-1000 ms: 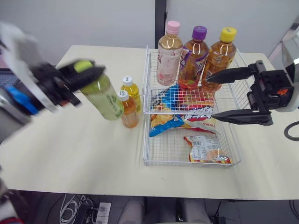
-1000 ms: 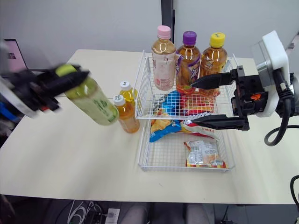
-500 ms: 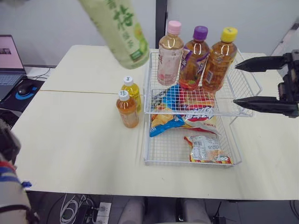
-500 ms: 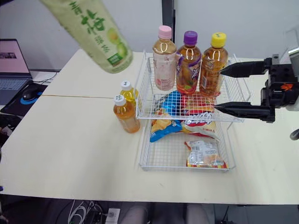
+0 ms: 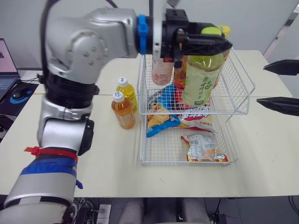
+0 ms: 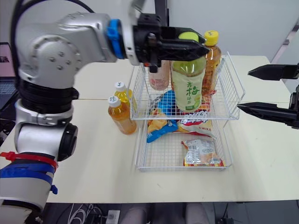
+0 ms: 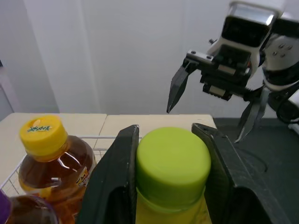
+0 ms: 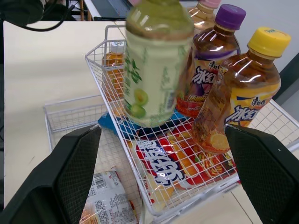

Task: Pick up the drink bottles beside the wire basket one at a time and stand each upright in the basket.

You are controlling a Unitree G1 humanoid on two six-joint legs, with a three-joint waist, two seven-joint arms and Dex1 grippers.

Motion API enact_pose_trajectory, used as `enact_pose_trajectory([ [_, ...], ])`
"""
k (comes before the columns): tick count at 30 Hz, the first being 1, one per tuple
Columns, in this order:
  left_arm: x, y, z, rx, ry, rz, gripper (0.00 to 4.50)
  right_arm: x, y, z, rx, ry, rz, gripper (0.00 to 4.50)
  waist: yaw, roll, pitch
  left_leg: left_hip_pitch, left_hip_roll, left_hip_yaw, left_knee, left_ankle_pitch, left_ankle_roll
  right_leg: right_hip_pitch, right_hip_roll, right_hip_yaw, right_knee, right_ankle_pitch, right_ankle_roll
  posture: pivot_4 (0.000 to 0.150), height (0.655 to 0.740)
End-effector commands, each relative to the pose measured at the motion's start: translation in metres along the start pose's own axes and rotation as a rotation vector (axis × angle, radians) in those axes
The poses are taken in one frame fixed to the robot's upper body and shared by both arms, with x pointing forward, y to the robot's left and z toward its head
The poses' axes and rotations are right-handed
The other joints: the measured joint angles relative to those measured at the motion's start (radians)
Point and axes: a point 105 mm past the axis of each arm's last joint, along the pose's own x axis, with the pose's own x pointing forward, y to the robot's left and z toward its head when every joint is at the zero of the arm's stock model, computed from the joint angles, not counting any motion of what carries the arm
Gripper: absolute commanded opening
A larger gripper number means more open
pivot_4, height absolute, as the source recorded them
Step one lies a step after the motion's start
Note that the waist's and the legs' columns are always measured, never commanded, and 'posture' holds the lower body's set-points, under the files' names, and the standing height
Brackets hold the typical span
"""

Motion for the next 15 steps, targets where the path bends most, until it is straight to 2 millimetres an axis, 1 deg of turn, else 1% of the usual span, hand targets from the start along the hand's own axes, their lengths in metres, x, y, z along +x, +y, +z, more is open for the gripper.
enact_pose_trajectory([
  [1,0.009,0.005,0.015,0.096,-0.057,0.017,1.39,-0.007,0.003,0.011,-0.047,-0.022,-0.044,4.50,0.000,0.000,0.000,0.000,0.000,0.000,0.000,0.000,0.000,0.000,0.000,0.000,0.000,0.000,0.000,0.150,0.7400],
  [3,0.014,0.021,0.013,0.058,-0.074,0.038,1.39,-0.008,0.004,0.010,-0.045,-0.019,-0.055,4.50,0.003,0.000,0.000,0.000,0.000,0.001,0.000,0.000,0.000,0.000,0.000,-0.001,0.000,0.000,0.000,0.150,0.7400],
  [4,0.017,0.026,0.010,0.040,-0.072,0.035,1.39,-0.009,0.004,0.010,-0.046,-0.017,-0.060,4.50,0.004,0.000,0.000,0.000,-0.001,0.001,0.001,0.000,0.000,0.001,0.000,-0.001,0.000,0.000,0.000,0.150,0.7400],
  [7,0.023,0.033,0.000,0.022,-0.054,0.027,1.39,-0.011,0.006,0.011,-0.047,-0.016,-0.068,4.50,0.002,0.000,0.000,0.000,-0.001,0.001,0.001,0.000,0.000,0.001,0.000,-0.001,0.000,0.000,0.000,0.150,0.7400],
  [9,0.028,0.039,-0.003,-0.009,-0.055,0.047,1.39,-0.012,0.006,0.011,-0.049,-0.015,-0.075,4.50,0.002,0.000,0.000,0.000,-0.001,0.001,0.000,0.000,0.000,0.001,0.000,-0.001,0.000,0.000,0.000,0.150,0.7400],
  [12,0.034,0.041,-0.005,-0.031,-0.056,0.039,1.39,-0.012,0.006,0.011,-0.051,-0.017,-0.079,4.50,0.003,0.000,0.000,-0.001,-0.001,0.000,0.001,0.000,0.000,0.001,-0.001,-0.002,0.000,0.000,0.001,0.150,0.7400],
  [15,0.039,0.039,-0.007,-0.038,-0.042,0.007,1.39,-0.013,0.007,0.011,-0.052,-0.017,-0.083,4.50,0.003,0.000,0.000,-0.001,-0.001,0.000,0.001,0.000,0.000,0.001,-0.001,-0.002,0.000,0.000,0.001,0.150,0.7400],
])
